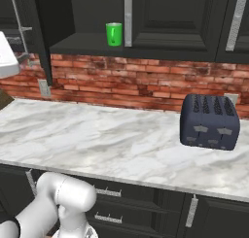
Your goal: Open the cabinet directly in front. Then move the beer and the mug to the dining counter with the jar on it.
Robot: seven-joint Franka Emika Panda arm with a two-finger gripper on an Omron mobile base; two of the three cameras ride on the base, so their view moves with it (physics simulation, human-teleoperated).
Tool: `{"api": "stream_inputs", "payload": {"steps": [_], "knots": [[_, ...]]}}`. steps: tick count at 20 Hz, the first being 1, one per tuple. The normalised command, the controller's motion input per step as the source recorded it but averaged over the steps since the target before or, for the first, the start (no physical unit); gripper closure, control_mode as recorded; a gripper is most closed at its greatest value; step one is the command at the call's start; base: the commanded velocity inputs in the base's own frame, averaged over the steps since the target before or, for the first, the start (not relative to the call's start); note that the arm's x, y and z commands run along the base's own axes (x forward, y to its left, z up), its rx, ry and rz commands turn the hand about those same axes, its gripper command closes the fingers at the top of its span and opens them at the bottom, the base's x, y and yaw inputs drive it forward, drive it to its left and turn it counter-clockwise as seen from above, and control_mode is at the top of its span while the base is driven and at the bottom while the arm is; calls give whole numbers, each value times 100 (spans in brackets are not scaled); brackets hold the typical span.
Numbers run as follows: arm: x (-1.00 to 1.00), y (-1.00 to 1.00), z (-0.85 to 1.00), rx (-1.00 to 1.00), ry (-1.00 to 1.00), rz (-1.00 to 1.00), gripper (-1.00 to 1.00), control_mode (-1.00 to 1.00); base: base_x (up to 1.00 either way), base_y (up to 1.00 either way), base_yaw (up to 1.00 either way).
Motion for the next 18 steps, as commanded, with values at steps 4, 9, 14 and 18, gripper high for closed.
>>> {"api": "stream_inputs", "payload": {"steps": [4,9,14,18], "knots": [[-100,-97,0,9,-10,0,-100,-100,0,0,0],[-75,-100,0,14,-2,11,-100,-100,0,0,0],[-19,-91,-3,11,1,47,-100,-100,0,0,0],[37,-52,-4,10,12,53,-100,-100,0,0,0]]}}
